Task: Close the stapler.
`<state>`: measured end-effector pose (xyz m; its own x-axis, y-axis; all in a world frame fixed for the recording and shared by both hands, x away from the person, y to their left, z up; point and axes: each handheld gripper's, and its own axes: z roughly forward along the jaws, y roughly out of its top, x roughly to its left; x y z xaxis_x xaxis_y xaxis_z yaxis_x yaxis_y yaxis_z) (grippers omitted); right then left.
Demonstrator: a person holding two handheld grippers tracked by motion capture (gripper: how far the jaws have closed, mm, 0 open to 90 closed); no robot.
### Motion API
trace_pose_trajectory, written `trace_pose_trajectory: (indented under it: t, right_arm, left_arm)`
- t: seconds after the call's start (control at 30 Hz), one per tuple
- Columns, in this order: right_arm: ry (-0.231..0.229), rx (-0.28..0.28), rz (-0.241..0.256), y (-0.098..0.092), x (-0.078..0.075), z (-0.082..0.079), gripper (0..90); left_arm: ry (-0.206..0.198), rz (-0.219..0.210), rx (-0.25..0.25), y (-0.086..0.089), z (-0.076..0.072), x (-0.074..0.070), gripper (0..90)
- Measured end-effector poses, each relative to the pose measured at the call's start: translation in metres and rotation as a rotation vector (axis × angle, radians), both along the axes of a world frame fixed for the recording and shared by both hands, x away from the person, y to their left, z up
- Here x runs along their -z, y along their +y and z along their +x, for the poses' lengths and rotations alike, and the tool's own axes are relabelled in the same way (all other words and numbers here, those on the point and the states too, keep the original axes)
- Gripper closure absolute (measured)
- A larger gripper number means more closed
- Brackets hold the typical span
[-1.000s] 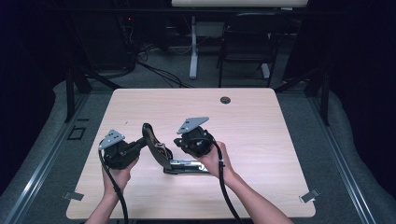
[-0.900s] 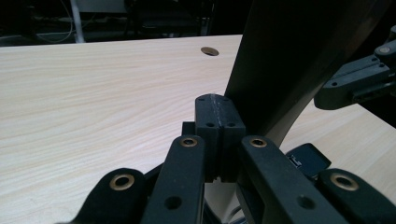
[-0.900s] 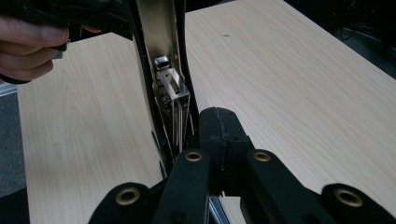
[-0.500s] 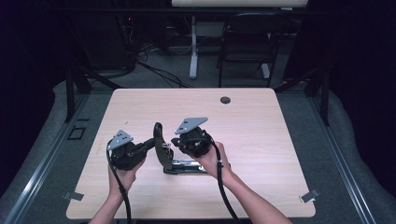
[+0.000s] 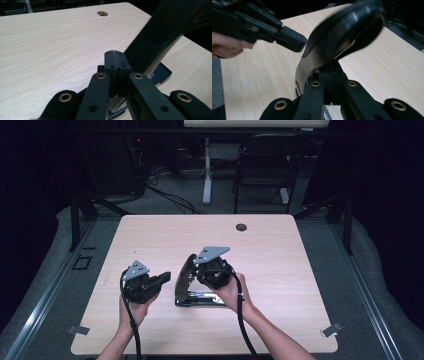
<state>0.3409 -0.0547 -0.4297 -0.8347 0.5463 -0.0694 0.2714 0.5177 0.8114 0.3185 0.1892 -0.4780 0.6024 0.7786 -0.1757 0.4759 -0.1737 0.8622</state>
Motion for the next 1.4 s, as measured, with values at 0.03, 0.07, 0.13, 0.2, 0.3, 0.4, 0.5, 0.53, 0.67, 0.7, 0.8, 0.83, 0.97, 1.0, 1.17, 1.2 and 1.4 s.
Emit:
trace_pose_trajectory:
  t: [0.03,0.07,0.13,0.2,0.3,0.4,0.5,0.53,0.67,0.7,0.8,0.83,0.97,1.0,1.17,1.2,1.4]
  right_arm:
    - [0.008,0.003,0.003,-0.003,0.001,0.000,90.0]
    - [0.008,0.006,0.004,-0.006,0.002,0.000,90.0]
    - [0.003,0.006,-0.006,-0.010,0.003,-0.001,90.0]
    - [-0.004,0.005,-0.008,-0.014,0.004,-0.001,90.0]
    - [-0.002,0.010,-0.011,-0.022,0.005,-0.002,90.0]
    - [0.008,0.018,-0.012,-0.030,0.009,-0.002,90.0]
    - [0.022,0.036,-0.007,-0.039,0.014,-0.001,90.0]
    - [0.023,0.037,-0.007,-0.042,0.015,-0.001,90.0]
    - [0.037,0.044,-0.003,-0.052,0.021,-0.002,90.0]
    - [0.038,0.045,-0.005,-0.053,0.022,-0.002,90.0]
    - [0.032,0.050,-0.012,-0.058,0.027,-0.004,90.0]
    - [0.036,0.052,-0.017,-0.060,0.028,-0.004,90.0]
    - [0.040,0.057,-0.026,-0.067,0.033,-0.004,90.0]
    - [0.037,0.063,-0.024,-0.068,0.034,-0.004,90.0]
    - [0.047,0.079,-0.035,-0.076,0.041,-0.003,90.0]
    - [0.054,0.080,-0.041,-0.078,0.042,-0.003,90.0]
    - [0.065,0.082,-0.068,-0.084,0.049,-0.004,90.0]
  left_arm:
    - [0.006,0.001,-0.004,0.001,0.001,0.000,88.9]
    - [0.009,0.003,-0.010,0.002,0.001,0.000,87.2]
    - [0.023,-0.002,-0.018,0.003,0.002,0.000,83.3]
    - [0.035,0.006,-0.026,0.004,0.003,0.001,76.7]
    - [0.044,0.008,-0.047,0.007,0.004,0.000,65.4]
    - [0.056,0.014,-0.069,0.010,0.005,0.000,55.4]
    - [0.072,0.014,-0.093,0.013,0.007,0.000,46.6]
    - [0.077,0.011,-0.090,0.014,0.007,0.000,45.0]
    - [0.084,0.012,-0.095,0.016,0.009,0.002,40.8]
    - [0.087,0.010,-0.097,0.015,0.009,0.002,40.0]
    - [0.102,0.013,-0.092,0.017,0.010,0.004,37.6]
    - [0.104,0.018,-0.091,0.018,0.010,0.004,36.7]
    - [0.118,0.015,-0.084,0.023,0.011,0.005,30.8]
    - [0.116,0.020,-0.085,0.024,0.011,0.005,29.7]
    - [0.122,0.024,-0.080,0.030,0.011,0.006,20.4]
    - [0.125,0.028,-0.084,0.032,0.011,0.007,18.9]
    - [0.147,0.020,-0.100,0.040,0.014,0.010,15.2]
